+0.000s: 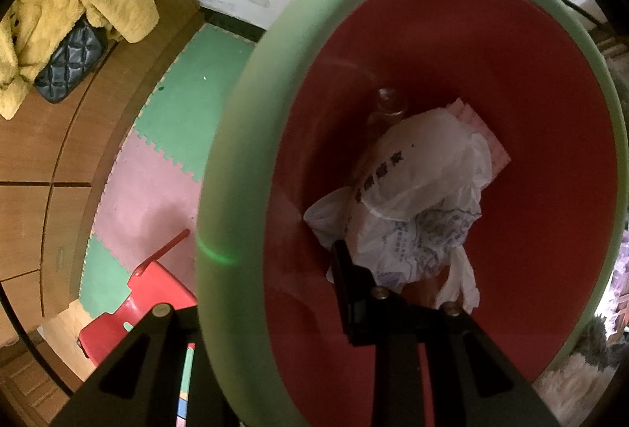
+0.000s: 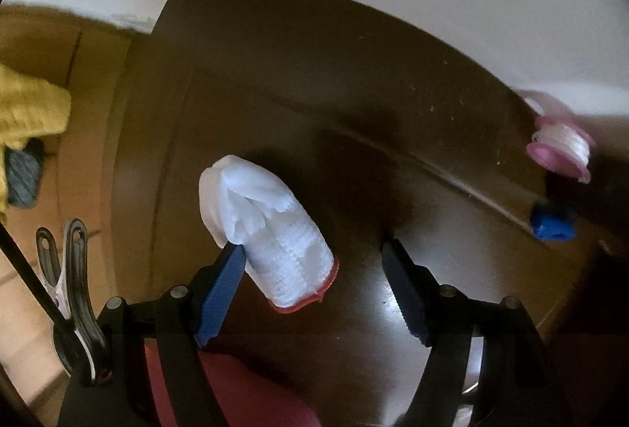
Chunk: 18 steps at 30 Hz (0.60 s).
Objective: Collect trash
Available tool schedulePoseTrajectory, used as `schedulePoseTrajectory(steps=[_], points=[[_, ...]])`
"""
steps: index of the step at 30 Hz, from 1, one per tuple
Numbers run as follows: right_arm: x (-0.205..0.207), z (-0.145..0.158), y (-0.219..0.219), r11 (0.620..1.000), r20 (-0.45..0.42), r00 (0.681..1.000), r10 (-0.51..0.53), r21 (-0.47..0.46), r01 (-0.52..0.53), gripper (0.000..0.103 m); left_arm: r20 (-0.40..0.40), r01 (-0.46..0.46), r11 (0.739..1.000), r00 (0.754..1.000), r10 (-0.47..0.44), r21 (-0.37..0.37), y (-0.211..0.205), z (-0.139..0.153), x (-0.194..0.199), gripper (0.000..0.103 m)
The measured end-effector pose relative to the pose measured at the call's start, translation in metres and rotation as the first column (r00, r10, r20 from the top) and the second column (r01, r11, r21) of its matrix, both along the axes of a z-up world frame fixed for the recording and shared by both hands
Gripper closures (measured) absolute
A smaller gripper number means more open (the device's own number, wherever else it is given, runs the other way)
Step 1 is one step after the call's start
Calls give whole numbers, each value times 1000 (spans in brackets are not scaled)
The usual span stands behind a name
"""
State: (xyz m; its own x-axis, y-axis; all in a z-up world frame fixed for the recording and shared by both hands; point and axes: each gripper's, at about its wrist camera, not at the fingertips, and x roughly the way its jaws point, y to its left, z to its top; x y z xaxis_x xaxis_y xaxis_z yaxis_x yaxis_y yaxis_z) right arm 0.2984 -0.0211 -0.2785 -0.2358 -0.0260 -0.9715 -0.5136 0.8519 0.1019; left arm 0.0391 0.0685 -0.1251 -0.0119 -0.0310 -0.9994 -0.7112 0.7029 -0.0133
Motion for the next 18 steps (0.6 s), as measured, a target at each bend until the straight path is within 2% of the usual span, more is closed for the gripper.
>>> schedulePoseTrajectory(steps=[3, 5, 7, 14, 18], points=[[-11, 0, 9, 992, 59, 995, 80, -101, -73, 52, 0, 8, 1000, 1000, -8, 0, 0, -1, 1, 77], [-9, 4, 12, 996, 56, 997, 58, -66, -55, 85, 13, 7, 1000, 1000, -7, -3, 0, 0, 1, 77], [-7, 3, 11, 997, 42, 999, 33, -66, -30, 85, 21, 6, 1000, 1000, -6, -5, 1, 0, 0, 77], [-11, 8, 21, 992, 51, 993, 110, -66, -106, 88, 17, 19, 1000, 1000, -19, -10, 3, -1, 1, 76], [-6, 37, 18, 991, 112, 985, 134, -47, -129, 88, 26, 17, 1000, 1000, -17, -9, 3, -2, 1, 76]])
